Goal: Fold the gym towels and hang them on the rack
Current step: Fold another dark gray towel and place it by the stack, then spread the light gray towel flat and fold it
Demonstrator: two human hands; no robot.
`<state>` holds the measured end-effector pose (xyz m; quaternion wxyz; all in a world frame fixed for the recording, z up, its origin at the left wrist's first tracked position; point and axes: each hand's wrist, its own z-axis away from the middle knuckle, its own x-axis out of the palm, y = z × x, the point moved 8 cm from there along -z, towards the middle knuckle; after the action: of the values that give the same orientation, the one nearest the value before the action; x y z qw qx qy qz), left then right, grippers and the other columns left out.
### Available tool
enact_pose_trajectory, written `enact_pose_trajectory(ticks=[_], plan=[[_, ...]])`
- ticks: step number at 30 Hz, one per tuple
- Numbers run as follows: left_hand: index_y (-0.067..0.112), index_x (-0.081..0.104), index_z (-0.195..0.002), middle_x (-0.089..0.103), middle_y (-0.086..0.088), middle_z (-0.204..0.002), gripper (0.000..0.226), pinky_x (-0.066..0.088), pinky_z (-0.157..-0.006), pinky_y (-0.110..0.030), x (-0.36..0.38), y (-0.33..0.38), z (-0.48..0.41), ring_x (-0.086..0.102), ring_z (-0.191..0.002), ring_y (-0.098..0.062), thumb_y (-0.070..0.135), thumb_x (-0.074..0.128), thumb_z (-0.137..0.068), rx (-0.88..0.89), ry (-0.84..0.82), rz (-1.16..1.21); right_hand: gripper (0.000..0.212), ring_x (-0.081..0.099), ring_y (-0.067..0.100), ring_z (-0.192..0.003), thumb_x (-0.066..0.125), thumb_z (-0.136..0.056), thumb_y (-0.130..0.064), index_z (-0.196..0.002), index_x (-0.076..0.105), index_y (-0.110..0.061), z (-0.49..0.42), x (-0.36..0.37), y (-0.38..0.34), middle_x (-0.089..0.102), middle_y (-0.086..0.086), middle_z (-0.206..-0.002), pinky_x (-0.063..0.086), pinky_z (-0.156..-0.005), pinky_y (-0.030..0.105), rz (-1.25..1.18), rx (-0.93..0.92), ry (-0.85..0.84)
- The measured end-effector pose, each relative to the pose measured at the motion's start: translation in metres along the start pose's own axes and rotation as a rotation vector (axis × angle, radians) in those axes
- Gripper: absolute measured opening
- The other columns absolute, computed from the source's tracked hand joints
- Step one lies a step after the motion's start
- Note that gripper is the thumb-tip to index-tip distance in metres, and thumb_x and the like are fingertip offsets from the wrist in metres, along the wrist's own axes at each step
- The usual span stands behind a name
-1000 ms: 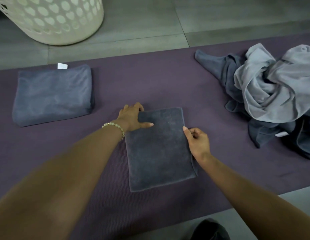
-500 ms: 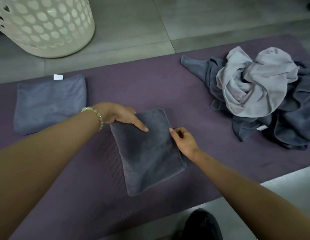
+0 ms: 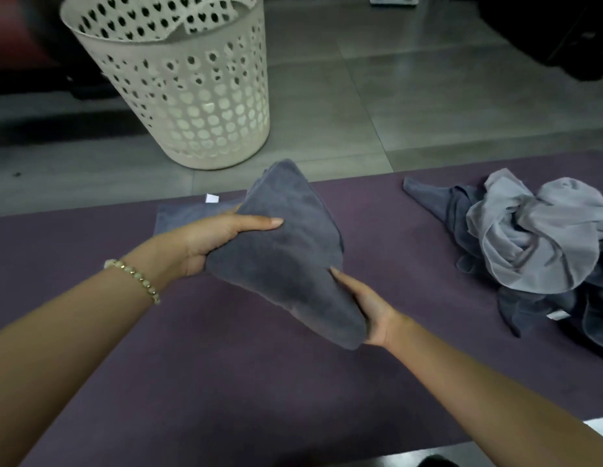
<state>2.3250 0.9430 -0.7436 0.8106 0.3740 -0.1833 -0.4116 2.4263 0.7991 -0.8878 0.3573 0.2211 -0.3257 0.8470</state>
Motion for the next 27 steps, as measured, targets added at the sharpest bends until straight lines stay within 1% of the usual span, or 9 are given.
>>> enact_pose_trajectory(ticks=[3,6,10,13,16,18,22,24,27], plan=[[0.019,0.062,-0.117,0.074,-0.002,-0.103,0.04,0.053,-0.085,-0.034,-0.054,-0.026,0.006,0.071,-0.092,-0.019,0.036,0.068,-0.081,-0.046,0.11,0.045,0.051,0.07,0.019,-0.091,0.072,-0.076,-0.031,-0.119,0.064,-0.006,-0.008,0.024,-0.016,0.071,0.007,-0.108,0.056,-0.075,0.029,0.174,-0.053,0.046],[0.01,0.067,-0.112,0.073,-0.006,-0.104,0.043,0.055,-0.082,-0.033,-0.1,-0.069,0.009,0.071,-0.087,-0.02,0.039,0.067,-0.08,-0.151,0.153,0.178,0.052,0.068,0.021,-0.103,0.071,-0.081,-0.026,-0.129,0.056,-0.013,-0.022,0.048,-0.036,0.069,0.005,-0.116,0.055,-0.08,0.03,0.366,-0.165,0.07],[0.013,0.062,-0.117,0.074,-0.005,-0.102,0.038,0.06,-0.066,-0.029,-0.145,-0.121,0.005,0.072,-0.082,-0.019,0.033,0.065,-0.085,-0.18,0.196,0.274,0.041,0.068,0.016,-0.102,0.066,-0.088,-0.021,-0.125,0.051,-0.031,-0.047,0.083,-0.051,0.069,-0.002,-0.117,0.057,-0.079,0.029,0.566,-0.209,0.09],[0.023,0.051,-0.129,0.071,-0.001,-0.111,0.042,0.057,-0.084,-0.033,-0.174,-0.137,-0.009,0.069,-0.099,-0.02,0.027,0.064,-0.089,-0.103,0.22,0.239,0.035,0.066,0.013,-0.101,0.066,-0.089,-0.022,-0.118,0.049,-0.033,-0.074,0.108,-0.063,0.066,-0.007,-0.114,0.055,-0.081,0.028,0.717,-0.267,0.128],[0.026,0.049,-0.129,0.066,0.002,-0.117,0.042,0.057,-0.081,-0.028,-0.212,-0.128,-0.022,0.067,-0.102,-0.017,0.026,0.063,-0.09,0.008,0.281,0.207,0.036,0.063,0.008,-0.101,0.063,-0.091,-0.018,-0.121,0.048,-0.032,-0.106,0.135,-0.083,0.064,-0.01,-0.112,0.051,-0.081,0.022,0.784,-0.401,0.171],[0.024,0.046,-0.134,0.063,0.002,-0.123,0.048,0.053,-0.089,-0.03,-0.239,-0.115,-0.032,0.064,-0.107,-0.016,0.028,0.064,-0.089,0.097,0.331,0.156,0.036,0.062,0.01,-0.103,0.063,-0.091,-0.018,-0.122,0.049,-0.031,-0.126,0.153,-0.097,0.064,-0.009,-0.113,0.05,-0.082,0.023,0.789,-0.494,0.19],[0.02,0.044,-0.138,0.058,0.003,-0.127,0.053,0.045,-0.099,-0.03,-0.286,-0.095,-0.049,0.057,-0.111,-0.013,0.027,0.064,-0.09,0.244,0.557,-0.001,0.035,0.058,0.0,-0.096,0.063,-0.091,-0.021,-0.122,0.048,-0.028,-0.164,0.168,-0.117,0.06,-0.018,-0.106,0.047,-0.074,0.016,0.758,-0.642,0.244],[0.02,0.035,-0.145,0.054,0.001,-0.128,0.064,0.043,-0.098,-0.029,-0.301,-0.115,-0.058,0.053,-0.115,-0.016,0.029,0.064,-0.089,0.19,0.667,-0.021,0.035,0.059,0.005,-0.096,0.065,-0.089,-0.027,-0.12,0.049,-0.025,-0.188,0.151,-0.111,0.059,-0.015,-0.106,0.048,-0.075,0.021,0.733,-0.63,0.335],[0.015,0.032,-0.146,0.052,-0.011,-0.135,0.068,0.04,-0.101,-0.028,-0.291,-0.17,-0.074,0.051,-0.124,-0.025,0.024,0.066,-0.088,0.061,0.681,-0.066,0.034,0.062,0.018,-0.086,0.069,-0.086,-0.028,-0.11,0.055,-0.009,-0.221,0.105,-0.068,0.061,0.004,-0.105,0.054,-0.067,0.032,0.689,-0.379,0.48]])
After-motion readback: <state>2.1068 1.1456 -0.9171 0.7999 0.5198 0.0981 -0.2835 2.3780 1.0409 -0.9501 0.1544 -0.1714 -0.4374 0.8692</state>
